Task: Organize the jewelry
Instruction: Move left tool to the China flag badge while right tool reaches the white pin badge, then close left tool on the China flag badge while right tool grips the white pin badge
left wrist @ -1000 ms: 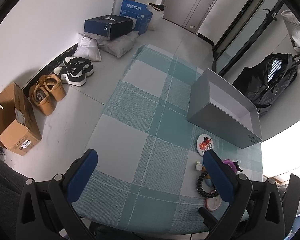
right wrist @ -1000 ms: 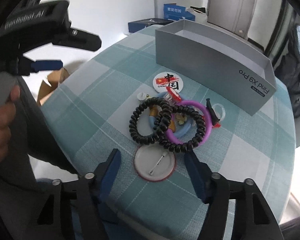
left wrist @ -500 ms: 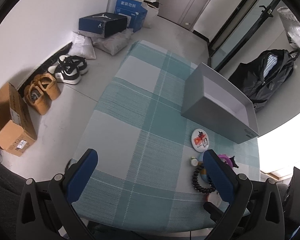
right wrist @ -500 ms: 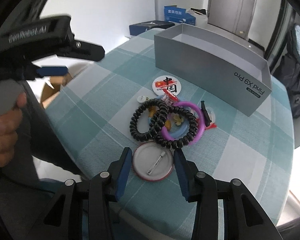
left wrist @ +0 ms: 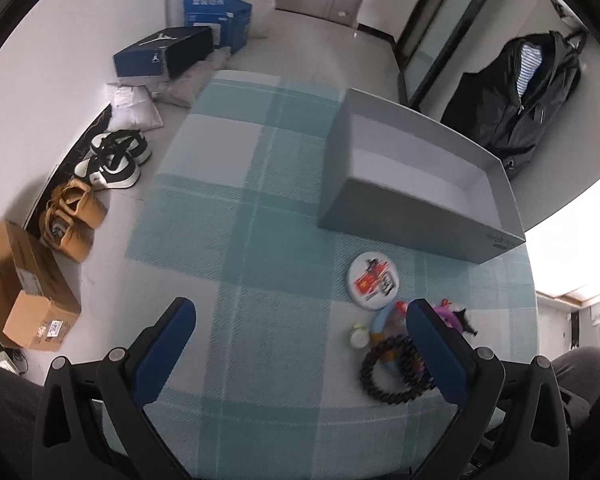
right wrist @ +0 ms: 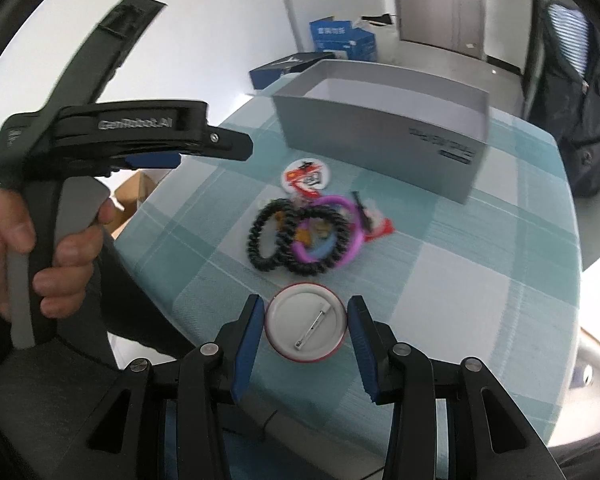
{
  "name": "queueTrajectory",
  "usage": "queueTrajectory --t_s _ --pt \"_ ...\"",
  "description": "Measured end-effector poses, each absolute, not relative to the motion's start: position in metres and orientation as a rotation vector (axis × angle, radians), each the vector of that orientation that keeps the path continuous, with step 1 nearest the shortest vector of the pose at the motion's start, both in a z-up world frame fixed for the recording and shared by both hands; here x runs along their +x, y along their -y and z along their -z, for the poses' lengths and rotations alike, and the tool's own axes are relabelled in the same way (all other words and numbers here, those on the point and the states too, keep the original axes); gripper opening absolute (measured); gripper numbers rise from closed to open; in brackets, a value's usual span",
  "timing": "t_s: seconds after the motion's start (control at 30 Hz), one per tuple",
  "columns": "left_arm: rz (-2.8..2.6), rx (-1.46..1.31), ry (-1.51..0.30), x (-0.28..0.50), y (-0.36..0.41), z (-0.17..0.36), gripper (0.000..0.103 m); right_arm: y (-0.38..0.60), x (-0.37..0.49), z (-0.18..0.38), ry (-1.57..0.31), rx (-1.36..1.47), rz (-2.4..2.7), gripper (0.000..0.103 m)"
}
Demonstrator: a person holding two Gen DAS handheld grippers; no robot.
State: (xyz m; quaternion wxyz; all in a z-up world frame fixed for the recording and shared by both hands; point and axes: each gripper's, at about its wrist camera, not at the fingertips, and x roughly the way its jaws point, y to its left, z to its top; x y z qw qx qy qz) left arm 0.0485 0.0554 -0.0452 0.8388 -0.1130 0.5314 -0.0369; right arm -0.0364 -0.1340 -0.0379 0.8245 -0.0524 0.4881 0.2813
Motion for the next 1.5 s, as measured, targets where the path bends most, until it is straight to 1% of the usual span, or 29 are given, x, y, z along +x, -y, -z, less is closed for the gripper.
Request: queueTrajectory --t_s 0.27,0.33,0.4,0.47,0.53,0.57,0.6,0.73,0.77,0.83,0.9,1.0,1.23,1.5 --pt "0.096 -0.230 -1.261 0.072 -0.035 0.052 0.102 0.169 -0.034 0.028 -1.020 -0.003 -0.561 0.042" --pt "0.070 -0.216 -1.298 0.077 -0.030 0.056 0.101 0.176 -0.034 0.026 -1.015 0.020 -0.557 0.042" --pt "0.033 -0.171 -1.329 0.082 -0.024 0.060 0.096 0.180 -0.031 0.025 -1.017 0.041 -0.553 0.042" --pt "0.003 -0.126 -1.360 0.085 -0.020 0.066 0.095 0.180 -0.028 0.025 -1.020 0.056 -0.549 0.042" --pt "-0.027 -0.092 -1.387 0.087 -0.017 0.072 0.090 0.184 -0.026 0.024 -1.021 0.071 -0.551 0.042" --pt "-0.032 -0.085 -1.401 0.087 -0.016 0.075 0.081 0.183 -0.027 0.023 -1.019 0.076 -0.551 0.042" --pt "-0.040 -0.078 -1.422 0.087 -0.016 0.080 0.076 0.186 -0.027 0.022 -1.015 0.083 -0.553 0.042" --pt "-0.041 -0.049 -1.423 0.086 -0.016 0.078 0.072 0.191 -0.025 0.021 -1.007 0.104 -0.560 0.042" --pt "-0.035 -0.047 -1.425 0.085 -0.018 0.078 0.069 0.193 -0.025 0.021 -1.005 0.109 -0.562 0.042" --pt "-0.027 -0.040 -1.424 0.085 -0.020 0.077 0.061 0.196 -0.025 0.021 -1.000 0.116 -0.564 0.042" --pt "-0.015 -0.029 -1.422 0.084 -0.021 0.075 0.048 0.198 -0.026 0.019 -0.997 0.126 -0.567 0.042" --pt "-0.004 -0.023 -1.419 0.082 -0.022 0.073 0.038 0.201 -0.025 0.019 -0.994 0.136 -0.568 0.042" --pt "0.034 -0.014 -1.408 0.081 -0.028 0.074 0.038 0.204 -0.025 0.017 -0.985 0.150 -0.565 0.042" --pt "0.056 -0.089 -1.389 0.074 -0.035 0.061 0.038 0.205 -0.023 0.015 -0.970 0.168 -0.563 0.042"
